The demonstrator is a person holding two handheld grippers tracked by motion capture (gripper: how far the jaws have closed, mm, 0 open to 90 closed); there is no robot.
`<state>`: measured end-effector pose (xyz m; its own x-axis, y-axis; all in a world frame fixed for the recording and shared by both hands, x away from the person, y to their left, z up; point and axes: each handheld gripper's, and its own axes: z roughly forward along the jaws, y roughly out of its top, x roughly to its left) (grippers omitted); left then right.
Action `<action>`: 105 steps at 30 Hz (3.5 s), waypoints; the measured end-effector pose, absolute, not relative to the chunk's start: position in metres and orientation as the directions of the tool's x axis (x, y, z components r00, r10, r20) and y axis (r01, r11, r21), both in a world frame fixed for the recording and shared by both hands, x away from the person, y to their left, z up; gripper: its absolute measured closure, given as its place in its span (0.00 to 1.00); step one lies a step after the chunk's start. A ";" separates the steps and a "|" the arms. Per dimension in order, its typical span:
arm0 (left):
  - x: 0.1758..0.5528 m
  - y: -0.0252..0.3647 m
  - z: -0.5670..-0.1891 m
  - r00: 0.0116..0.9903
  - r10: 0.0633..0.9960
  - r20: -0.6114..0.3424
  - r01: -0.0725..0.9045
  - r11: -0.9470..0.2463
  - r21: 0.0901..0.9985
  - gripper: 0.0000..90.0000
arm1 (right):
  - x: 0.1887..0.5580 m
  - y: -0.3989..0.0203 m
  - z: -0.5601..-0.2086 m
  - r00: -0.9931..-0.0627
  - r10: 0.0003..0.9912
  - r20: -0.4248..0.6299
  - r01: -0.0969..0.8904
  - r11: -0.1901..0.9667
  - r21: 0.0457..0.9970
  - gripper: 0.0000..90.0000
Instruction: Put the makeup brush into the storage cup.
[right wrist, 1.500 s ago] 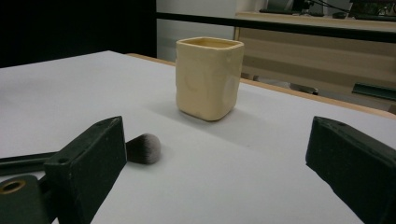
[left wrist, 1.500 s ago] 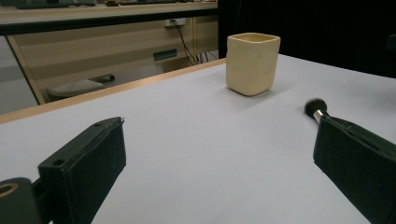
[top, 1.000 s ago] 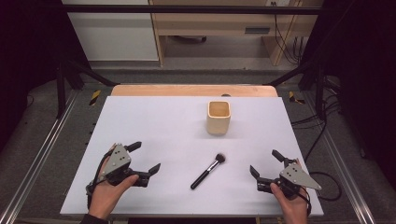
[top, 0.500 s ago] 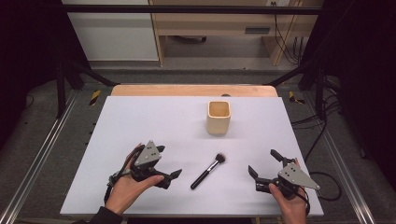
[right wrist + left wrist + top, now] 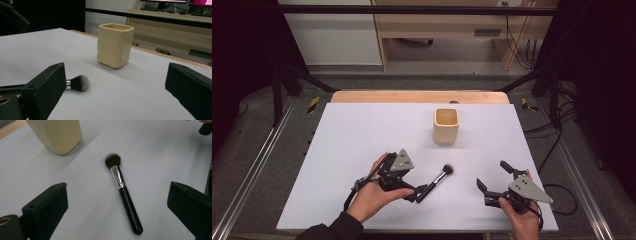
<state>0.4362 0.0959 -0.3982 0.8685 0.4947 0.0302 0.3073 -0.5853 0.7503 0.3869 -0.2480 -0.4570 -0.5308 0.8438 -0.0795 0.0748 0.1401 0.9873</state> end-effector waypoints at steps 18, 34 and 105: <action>0.435 0.062 -0.412 0.875 0.482 0.037 0.318 -0.632 0.707 0.05 | 0.386 -0.247 -0.458 -0.532 0.844 -0.064 0.082 0.127 0.988 0.04; 0.438 0.053 -0.424 0.874 0.484 0.035 0.351 -0.680 0.644 0.08 | 0.386 -0.246 -0.458 -0.532 0.844 -0.068 0.084 0.133 0.988 0.04; 0.433 0.053 -0.455 0.823 0.568 0.004 0.483 -0.704 0.520 0.78 | 0.386 -0.245 -0.459 -0.525 0.848 -0.076 0.093 0.146 0.985 0.04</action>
